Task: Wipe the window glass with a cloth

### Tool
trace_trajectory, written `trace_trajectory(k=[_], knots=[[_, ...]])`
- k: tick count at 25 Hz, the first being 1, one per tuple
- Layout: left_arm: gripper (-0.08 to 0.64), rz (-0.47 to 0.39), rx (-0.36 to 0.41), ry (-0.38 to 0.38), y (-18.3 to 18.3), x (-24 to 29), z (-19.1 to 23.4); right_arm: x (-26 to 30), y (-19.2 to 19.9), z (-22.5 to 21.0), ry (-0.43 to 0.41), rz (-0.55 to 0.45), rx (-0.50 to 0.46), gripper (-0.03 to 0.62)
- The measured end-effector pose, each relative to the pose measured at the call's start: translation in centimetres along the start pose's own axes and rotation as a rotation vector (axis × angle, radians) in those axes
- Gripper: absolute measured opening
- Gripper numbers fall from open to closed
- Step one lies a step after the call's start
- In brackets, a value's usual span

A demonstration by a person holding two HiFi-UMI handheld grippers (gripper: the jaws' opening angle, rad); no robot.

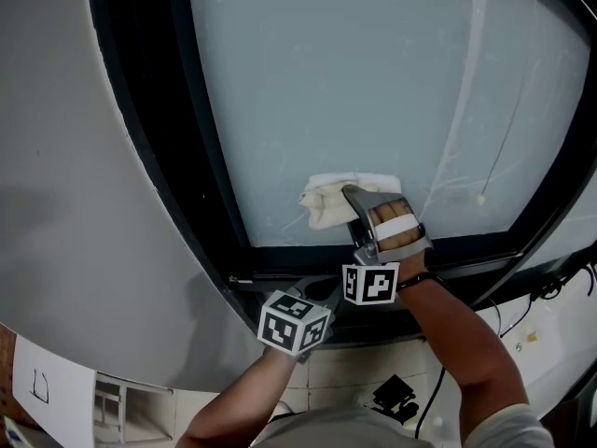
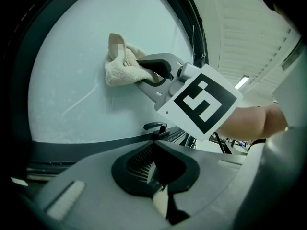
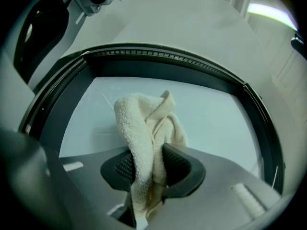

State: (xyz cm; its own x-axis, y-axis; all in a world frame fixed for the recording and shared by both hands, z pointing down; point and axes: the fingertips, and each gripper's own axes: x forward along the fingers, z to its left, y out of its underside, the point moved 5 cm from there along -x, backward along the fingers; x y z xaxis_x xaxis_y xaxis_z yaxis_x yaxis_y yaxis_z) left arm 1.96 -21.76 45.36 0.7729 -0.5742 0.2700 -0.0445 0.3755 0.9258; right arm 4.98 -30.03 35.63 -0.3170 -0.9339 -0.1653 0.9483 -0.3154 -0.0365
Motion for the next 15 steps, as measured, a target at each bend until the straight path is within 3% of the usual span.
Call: trace_trajectory(k=[15], knots=[[0.016, 0.025, 0.0, 0.0, 0.9, 0.2, 0.2, -0.5, 0.1, 1.9, -0.033, -0.004, 0.033, 0.115]])
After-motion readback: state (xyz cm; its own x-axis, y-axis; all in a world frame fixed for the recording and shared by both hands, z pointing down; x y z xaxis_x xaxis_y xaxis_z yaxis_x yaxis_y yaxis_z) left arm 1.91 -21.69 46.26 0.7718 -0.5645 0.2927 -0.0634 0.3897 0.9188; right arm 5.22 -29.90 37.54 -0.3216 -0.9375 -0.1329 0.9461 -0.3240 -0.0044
